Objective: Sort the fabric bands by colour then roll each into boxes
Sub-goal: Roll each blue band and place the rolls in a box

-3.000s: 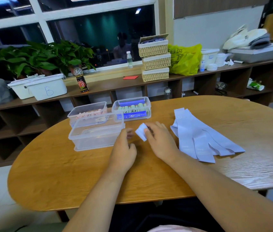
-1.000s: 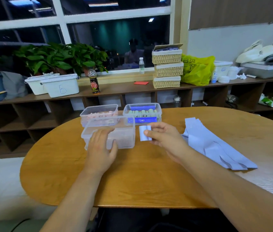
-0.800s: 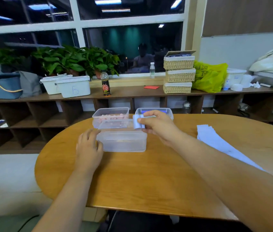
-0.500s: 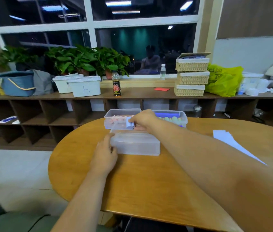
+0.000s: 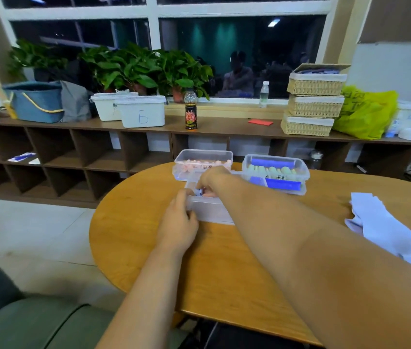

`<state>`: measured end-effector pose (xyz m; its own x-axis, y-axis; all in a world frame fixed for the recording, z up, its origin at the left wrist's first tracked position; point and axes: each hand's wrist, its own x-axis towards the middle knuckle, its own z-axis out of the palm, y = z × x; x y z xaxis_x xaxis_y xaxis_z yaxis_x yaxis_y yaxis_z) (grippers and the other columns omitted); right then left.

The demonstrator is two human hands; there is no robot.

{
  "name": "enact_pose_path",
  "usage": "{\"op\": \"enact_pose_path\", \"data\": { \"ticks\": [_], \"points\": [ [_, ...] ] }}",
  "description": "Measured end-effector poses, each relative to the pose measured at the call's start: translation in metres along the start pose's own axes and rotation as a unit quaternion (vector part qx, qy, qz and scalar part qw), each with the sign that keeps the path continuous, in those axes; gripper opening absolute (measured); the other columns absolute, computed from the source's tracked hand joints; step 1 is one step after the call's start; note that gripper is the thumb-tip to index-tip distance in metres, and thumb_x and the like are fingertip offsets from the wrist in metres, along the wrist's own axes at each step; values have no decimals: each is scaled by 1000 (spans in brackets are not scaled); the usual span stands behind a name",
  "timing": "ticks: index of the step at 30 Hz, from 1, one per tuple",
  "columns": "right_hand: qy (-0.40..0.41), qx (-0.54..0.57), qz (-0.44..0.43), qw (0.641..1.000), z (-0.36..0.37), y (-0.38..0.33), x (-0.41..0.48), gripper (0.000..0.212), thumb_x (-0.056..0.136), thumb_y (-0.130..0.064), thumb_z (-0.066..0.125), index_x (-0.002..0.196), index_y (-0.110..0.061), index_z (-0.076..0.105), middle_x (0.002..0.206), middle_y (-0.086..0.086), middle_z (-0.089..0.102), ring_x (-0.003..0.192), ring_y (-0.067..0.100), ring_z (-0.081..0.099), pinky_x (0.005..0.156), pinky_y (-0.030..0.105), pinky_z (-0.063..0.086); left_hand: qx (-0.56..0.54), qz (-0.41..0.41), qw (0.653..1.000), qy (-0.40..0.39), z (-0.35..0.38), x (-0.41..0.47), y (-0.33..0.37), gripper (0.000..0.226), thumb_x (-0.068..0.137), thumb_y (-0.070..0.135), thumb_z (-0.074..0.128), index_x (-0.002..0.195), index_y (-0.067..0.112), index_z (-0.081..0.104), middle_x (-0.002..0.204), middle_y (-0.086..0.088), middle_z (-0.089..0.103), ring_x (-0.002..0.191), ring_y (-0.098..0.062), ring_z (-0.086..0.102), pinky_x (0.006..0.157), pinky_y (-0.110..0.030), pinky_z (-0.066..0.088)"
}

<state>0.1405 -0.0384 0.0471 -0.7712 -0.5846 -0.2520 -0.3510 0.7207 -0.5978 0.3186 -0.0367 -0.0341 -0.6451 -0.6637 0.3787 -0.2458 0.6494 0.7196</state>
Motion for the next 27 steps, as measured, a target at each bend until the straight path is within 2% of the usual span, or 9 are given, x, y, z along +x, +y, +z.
{"op": "enact_pose_path", "data": {
  "ticks": [2,6,9,11,15,18,21,24,27],
  "points": [
    [55,-54,-11,997,2,0,-10,44,93,-42,74,132,-23,68,136,5,65,110,24,61,89,31,50,-1,-2,1000,0,0,1,-1,47,96,8,56,133,35,49,118,7,64,98,-15,59,73,-29,41],
    [48,-134,-26,989,1,2,-16,56,95,-41,73,143,-18,59,135,8,62,121,24,60,96,32,51,1,-9,1000,-2,0,0,-2,47,96,8,54,132,38,48,116,7,66,97,-17,62,71,-28,42],
    [44,-147,-34,988,1,1,-19,51,96,-36,71,141,-17,60,119,7,60,120,24,61,102,32,53,5,-15,1000,0,0,1,-1,49,97,8,55,136,37,48,120,8,65,101,-16,63,74,-27,43],
    [40,-183,-40,982,1,2,-20,49,96,-33,71,140,-16,60,118,7,61,122,25,61,104,35,53,7,-18,1000,-2,0,0,-1,50,98,9,55,137,39,47,122,8,66,103,-16,63,78,-29,47],
    [23,-177,-24,984,-8,2,-19,33,93,-36,74,119,-16,69,115,5,73,106,23,69,90,35,57,11,-23,1000,0,-1,-1,1,52,98,9,56,139,40,47,127,8,65,105,-17,63,82,-32,51],
    [88,-190,-73,975,-19,14,-20,27,97,-40,65,113,-18,66,107,3,70,107,26,70,90,34,57,15,-30,999,2,-1,-1,4,53,99,10,56,144,37,46,134,10,62,111,-17,63,85,-30,51],
    [127,-216,-124,960,-32,42,-27,26,96,-38,63,106,-15,72,105,6,71,95,28,64,75,32,50,28,-45,999,-1,-3,-1,7,52,100,12,56,144,38,46,129,8,64,107,-15,62,77,-25,46],
    [69,-227,-135,962,-35,66,-37,29,99,-34,61,112,-12,76,114,9,70,106,29,65,86,36,55,41,-50,998,-5,-4,-5,10,55,98,8,57,143,38,46,125,9,64,101,-13,62,64,-18,41],
    [8,-187,-118,975,-36,75,-45,19,92,-33,68,99,-16,76,97,2,70,104,26,67,89,37,57,61,-46,997,-7,-7,-12,14,56,97,11,59,142,42,45,126,10,65,100,-14,63,68,-24,45]
  ]
}}
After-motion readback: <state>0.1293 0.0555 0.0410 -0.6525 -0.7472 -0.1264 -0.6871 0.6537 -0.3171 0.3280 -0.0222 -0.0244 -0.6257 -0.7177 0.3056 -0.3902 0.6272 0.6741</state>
